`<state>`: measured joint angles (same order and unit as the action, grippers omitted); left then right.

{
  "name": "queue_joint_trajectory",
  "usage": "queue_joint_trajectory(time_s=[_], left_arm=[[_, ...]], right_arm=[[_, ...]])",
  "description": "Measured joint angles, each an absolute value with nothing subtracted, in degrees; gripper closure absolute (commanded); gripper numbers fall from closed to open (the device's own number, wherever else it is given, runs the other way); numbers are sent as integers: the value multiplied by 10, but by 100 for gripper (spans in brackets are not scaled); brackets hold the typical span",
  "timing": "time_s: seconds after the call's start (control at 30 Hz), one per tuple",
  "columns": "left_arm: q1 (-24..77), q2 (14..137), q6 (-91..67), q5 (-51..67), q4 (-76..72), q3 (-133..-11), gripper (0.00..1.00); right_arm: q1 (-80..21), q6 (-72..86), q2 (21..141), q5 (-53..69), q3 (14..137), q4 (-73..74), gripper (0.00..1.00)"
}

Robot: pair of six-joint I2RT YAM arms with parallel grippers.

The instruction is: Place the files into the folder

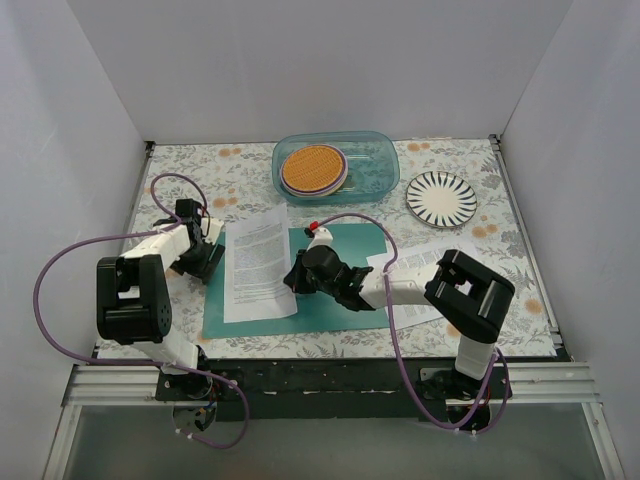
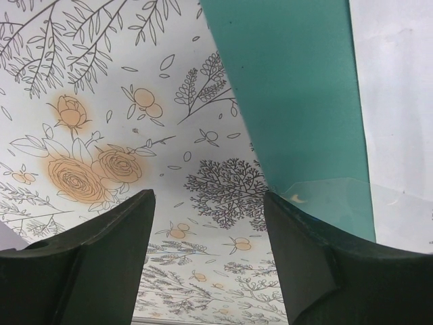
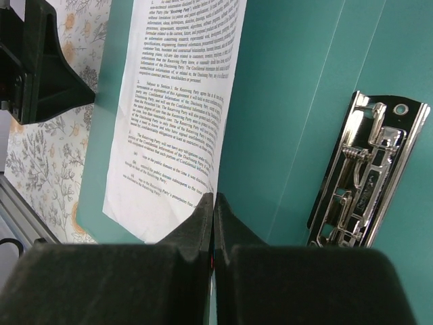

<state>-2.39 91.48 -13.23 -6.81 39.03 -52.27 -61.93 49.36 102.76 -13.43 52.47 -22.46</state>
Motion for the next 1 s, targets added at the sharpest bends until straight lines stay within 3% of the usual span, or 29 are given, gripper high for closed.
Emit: queue_joint_trajectory(time_s=[1.0], left_arm=[[-34,944,-138,-25,437,-559,37]], right_arm=[[-661,498,1038,-145,531,-189,99]])
